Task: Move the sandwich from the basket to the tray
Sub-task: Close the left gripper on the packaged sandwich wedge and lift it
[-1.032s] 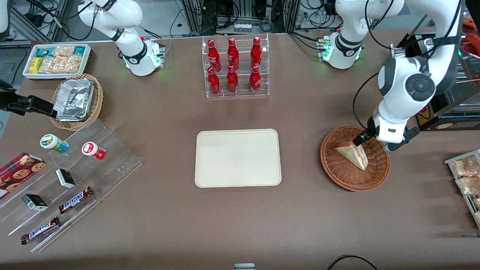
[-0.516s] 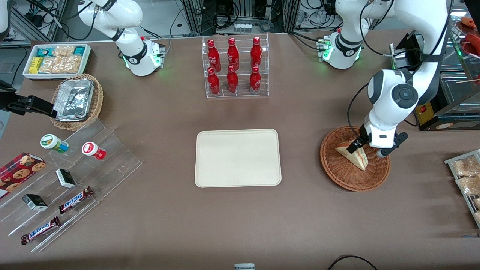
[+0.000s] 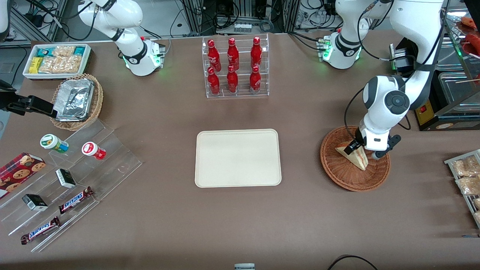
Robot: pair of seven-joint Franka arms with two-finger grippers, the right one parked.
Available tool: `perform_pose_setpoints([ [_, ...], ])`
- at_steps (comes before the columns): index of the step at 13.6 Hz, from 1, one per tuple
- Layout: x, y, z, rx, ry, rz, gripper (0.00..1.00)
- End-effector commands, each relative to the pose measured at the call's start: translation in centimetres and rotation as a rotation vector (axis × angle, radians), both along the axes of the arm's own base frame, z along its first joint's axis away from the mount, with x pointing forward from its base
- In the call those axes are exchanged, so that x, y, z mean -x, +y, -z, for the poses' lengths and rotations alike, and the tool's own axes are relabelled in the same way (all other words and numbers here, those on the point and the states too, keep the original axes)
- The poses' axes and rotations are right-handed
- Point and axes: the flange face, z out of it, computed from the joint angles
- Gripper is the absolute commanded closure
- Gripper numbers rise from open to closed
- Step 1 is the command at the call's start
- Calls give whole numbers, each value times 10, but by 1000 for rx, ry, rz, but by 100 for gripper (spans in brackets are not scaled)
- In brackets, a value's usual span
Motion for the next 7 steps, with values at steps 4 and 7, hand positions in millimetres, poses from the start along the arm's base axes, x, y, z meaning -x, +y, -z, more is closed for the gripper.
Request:
perform_pose_setpoints([
  [4, -1, -5, -7, -1, -10, -10, 100],
  [7, -2, -34, -71, -25, 41, 60, 100],
])
